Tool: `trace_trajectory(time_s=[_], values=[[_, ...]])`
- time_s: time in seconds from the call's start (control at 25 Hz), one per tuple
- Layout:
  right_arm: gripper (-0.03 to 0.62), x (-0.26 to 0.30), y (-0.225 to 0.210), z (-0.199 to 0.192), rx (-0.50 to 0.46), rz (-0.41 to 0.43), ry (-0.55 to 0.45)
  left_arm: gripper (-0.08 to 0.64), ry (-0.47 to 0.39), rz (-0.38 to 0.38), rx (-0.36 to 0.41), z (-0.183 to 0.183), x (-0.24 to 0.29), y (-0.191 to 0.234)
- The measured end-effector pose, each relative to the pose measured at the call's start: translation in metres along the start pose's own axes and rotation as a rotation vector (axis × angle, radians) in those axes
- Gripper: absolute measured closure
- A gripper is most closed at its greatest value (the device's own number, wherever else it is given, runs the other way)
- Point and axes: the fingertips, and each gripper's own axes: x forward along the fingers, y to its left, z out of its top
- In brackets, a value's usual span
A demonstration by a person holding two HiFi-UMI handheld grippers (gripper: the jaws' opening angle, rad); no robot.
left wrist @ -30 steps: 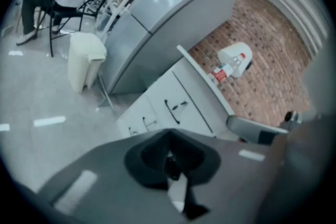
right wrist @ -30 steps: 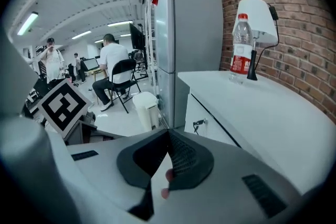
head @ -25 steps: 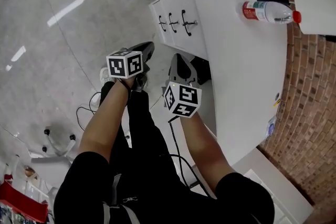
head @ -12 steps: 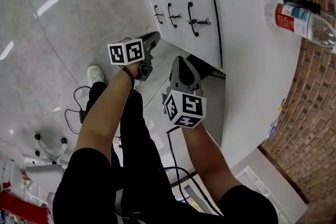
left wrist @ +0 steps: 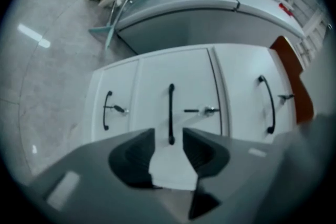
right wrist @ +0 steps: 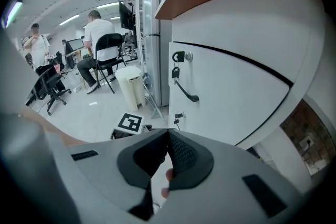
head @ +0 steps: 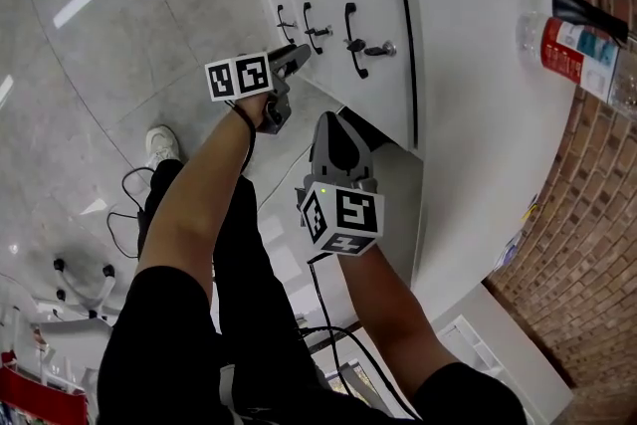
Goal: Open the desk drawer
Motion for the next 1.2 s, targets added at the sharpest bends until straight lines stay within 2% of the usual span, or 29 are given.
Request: trace_trajectory(time_s=[0.16,0.28,0.4,0.48,0.52,0.56,0.8,1.2], values=[[0.594,0.009,-0.005,-0.002,0.007,-0.001,0.013,0.4,0.036,-0.004,0.011,-0.007,0.02,0.005],[0.594,0.014,-0.007,0.0,0.003,0.006,0.014,0.4,0.01,-0.009,-0.032,0.001,0.028,0.009],[0.594,0.016,-0.009,-0.004,0.009,0.007,0.026,0.408,0.01,-0.003,-0.033,0.004,0.034,0.011],[0.594,0.016,-0.011,-0.008,0.021,0.009,0.043,0.433,0.025,-0.026,-0.016,0.005,0.035,0.007],[0.594,0.016,-0.011,-0.011,0.028,0.01,0.052,0.474,0.033,-0.048,-0.006,0.006,0.036,0.003],[0.594,0.016,-0.012,-0.013,0.034,0.011,0.06,0.545,0.04,-0.066,0.003,0.006,0.037,-0.001],[0.594,0.011,-0.009,-0.022,0.037,0.017,0.082,0.545,0.063,-0.095,0.022,0.003,0.036,-0.005],[0.594,0.007,-0.004,-0.026,0.04,0.016,0.08,0.546,0.052,-0.099,0.001,0.002,0.015,-0.001]])
